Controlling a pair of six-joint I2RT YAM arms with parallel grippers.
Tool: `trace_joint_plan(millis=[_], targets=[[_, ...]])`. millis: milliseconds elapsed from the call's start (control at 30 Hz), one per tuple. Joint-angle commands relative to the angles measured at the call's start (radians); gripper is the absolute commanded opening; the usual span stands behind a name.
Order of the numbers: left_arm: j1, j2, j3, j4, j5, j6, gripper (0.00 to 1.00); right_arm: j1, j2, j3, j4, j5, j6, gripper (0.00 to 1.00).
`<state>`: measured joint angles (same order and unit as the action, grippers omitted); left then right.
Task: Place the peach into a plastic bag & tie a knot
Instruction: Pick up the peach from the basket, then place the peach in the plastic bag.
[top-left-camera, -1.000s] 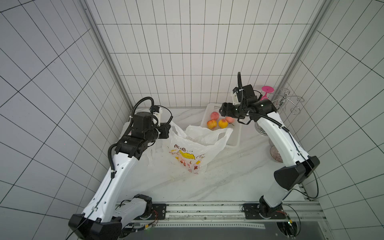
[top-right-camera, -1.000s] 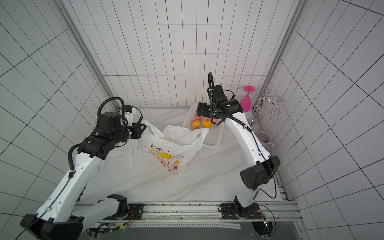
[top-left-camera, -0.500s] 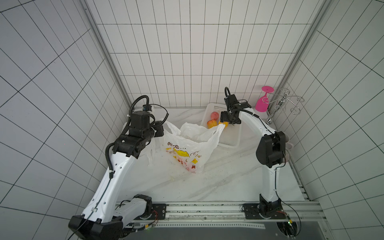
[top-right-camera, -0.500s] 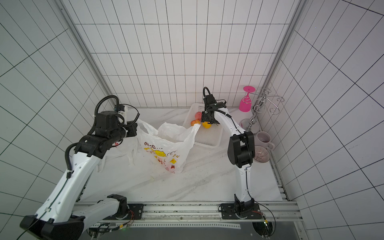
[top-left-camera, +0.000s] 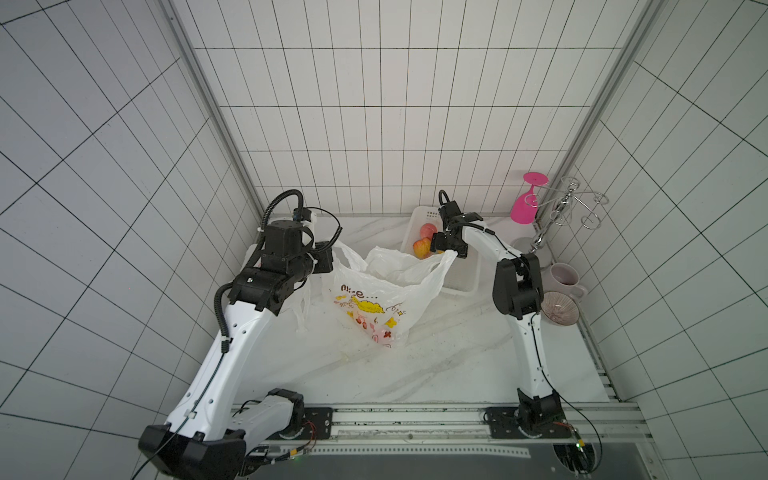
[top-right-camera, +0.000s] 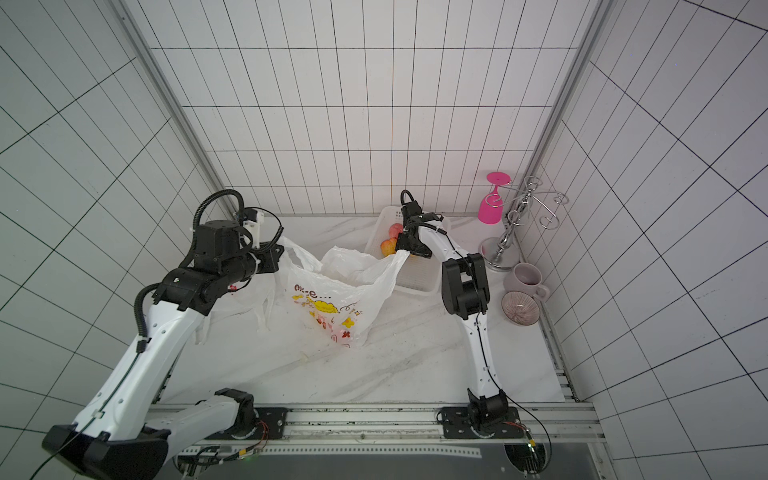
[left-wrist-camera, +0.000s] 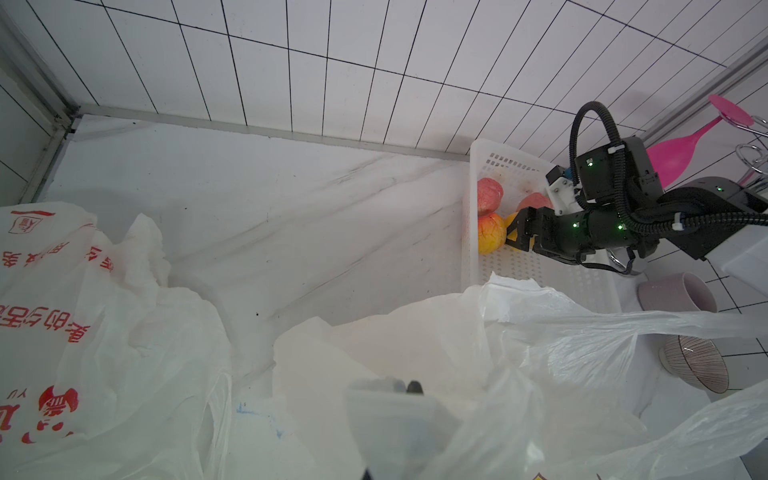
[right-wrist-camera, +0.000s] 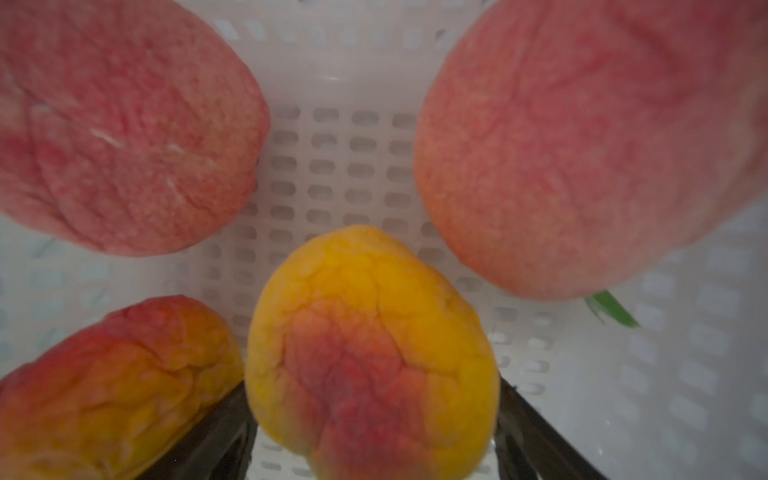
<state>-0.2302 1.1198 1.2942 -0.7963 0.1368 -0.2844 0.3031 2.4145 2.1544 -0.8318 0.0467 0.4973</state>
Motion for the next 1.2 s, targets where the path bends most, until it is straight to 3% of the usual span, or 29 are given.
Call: trace_joint_plan(millis=[0,167,367,700,867,1033,1167], targets=[[-0.009,-0.006,0.014,0.018,0.020,0.001,0.00,-0.011,0.044,0.176,-0.025,0.009,0.019,0.85],[-0.012,-0.009,0.014,0.017,0.023,0.002,0.00,-0.024,0.068,0.220,-0.045,0.023,0.007,0.77],[-0.015,-0.008,0.016,0.019,0.028,0.003,0.00,-0.023,-0.033,0.182,-0.036,-0.036,-0.007,0.56],[-0.050,-0.011,0.033,0.062,0.110,0.028,0.00,-0.013,-0.484,-0.163,0.060,-0.186,0.019,0.46],[-0.076,-0.025,0.034,0.099,0.168,0.059,0.00,-0.005,-0.698,-0.257,-0.003,-0.281,-0.034,0.42],[-0.121,-0.024,0.044,0.152,0.242,0.090,0.00,0.133,-0.782,-0.180,-0.187,-0.414,-0.125,0.41],[-0.136,-0.046,0.035,0.205,0.275,0.069,0.00,0.276,-0.803,-0.227,-0.240,-0.450,-0.111,0.41]])
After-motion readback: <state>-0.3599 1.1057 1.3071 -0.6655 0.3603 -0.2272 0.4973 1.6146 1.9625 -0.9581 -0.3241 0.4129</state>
